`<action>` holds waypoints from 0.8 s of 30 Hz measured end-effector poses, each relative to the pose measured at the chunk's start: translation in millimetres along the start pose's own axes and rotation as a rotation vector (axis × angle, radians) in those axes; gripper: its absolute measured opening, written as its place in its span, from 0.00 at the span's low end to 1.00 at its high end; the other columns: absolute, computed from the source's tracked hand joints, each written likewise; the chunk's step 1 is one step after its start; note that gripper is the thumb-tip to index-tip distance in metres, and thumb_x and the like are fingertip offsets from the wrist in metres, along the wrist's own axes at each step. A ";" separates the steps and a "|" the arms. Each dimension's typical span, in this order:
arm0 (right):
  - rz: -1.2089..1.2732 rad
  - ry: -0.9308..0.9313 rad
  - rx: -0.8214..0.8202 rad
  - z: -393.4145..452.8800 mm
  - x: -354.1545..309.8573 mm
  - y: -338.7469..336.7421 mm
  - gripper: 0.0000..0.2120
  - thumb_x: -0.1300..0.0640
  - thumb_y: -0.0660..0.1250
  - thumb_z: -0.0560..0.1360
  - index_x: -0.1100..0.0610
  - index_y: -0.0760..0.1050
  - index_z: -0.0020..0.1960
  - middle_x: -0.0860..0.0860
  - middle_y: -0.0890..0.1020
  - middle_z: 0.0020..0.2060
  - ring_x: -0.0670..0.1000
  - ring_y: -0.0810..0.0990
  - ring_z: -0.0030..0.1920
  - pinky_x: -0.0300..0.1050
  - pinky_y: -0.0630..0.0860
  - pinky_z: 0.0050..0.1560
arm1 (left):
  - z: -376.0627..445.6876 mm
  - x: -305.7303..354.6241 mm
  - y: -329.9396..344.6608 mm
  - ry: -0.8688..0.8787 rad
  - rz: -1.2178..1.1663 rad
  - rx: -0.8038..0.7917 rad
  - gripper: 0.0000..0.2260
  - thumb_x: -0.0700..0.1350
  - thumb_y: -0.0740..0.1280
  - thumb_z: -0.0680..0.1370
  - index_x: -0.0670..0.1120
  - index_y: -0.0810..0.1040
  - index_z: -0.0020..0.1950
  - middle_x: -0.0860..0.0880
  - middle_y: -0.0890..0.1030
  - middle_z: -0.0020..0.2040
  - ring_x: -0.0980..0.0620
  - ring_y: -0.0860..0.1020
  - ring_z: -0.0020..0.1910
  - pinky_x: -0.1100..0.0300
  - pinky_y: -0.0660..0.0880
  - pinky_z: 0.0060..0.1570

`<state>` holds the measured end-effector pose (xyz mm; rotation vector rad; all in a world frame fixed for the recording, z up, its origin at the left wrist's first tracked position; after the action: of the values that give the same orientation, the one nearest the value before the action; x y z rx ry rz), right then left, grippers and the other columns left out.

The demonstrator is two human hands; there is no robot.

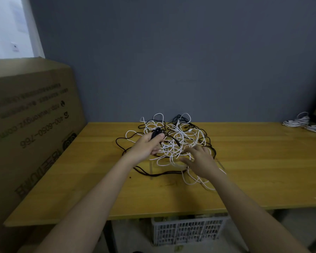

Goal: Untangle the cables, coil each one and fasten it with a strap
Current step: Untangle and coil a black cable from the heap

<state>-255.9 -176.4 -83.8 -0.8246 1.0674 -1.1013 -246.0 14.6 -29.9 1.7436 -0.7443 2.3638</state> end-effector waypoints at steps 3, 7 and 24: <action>0.353 -0.076 0.146 0.1 -19.5 -31.3 0.18 0.48 0.63 0.79 0.50 0.72 0.67 0.46 0.73 0.62 0.50 0.66 0.66 0.44 0.64 0.63 | 3.3 -3.4 -2.0 -0.051 -0.094 0.031 0.11 0.46 0.57 0.83 0.41 0.71 0.45 0.50 0.62 0.28 0.57 0.63 0.24 0.68 0.63 0.27; 0.462 -0.233 0.100 -0.2 -53.9 -46.9 0.19 0.53 0.63 0.79 0.49 0.68 0.70 0.43 0.71 0.62 0.45 0.67 0.65 0.43 0.65 0.64 | 10.5 -9.8 -3.4 -0.098 -0.153 0.026 0.12 0.46 0.58 0.83 0.41 0.72 0.42 0.51 0.63 0.26 0.56 0.63 0.23 0.66 0.61 0.25; 0.757 -0.234 0.154 10.1 -83.0 -53.0 0.18 0.49 0.54 0.76 0.48 0.68 0.65 0.44 0.69 0.48 0.39 0.70 0.50 0.33 0.68 0.51 | 0.3 18.3 -7.8 -0.080 -0.182 -0.177 0.31 0.68 0.48 0.74 0.42 0.70 0.34 0.53 0.58 0.20 0.56 0.56 0.19 0.66 0.55 0.23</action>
<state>-269.0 -110.6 -10.9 -0.3523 0.9581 -0.4244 -249.0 17.8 -10.5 1.7579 -0.7452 2.0563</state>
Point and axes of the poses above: each hand's wrist, its own z-axis towards the middle knuckle, its own y-axis out of the palm, x = y × z, the point moved 6 cm from there along z, towards the middle knuckle
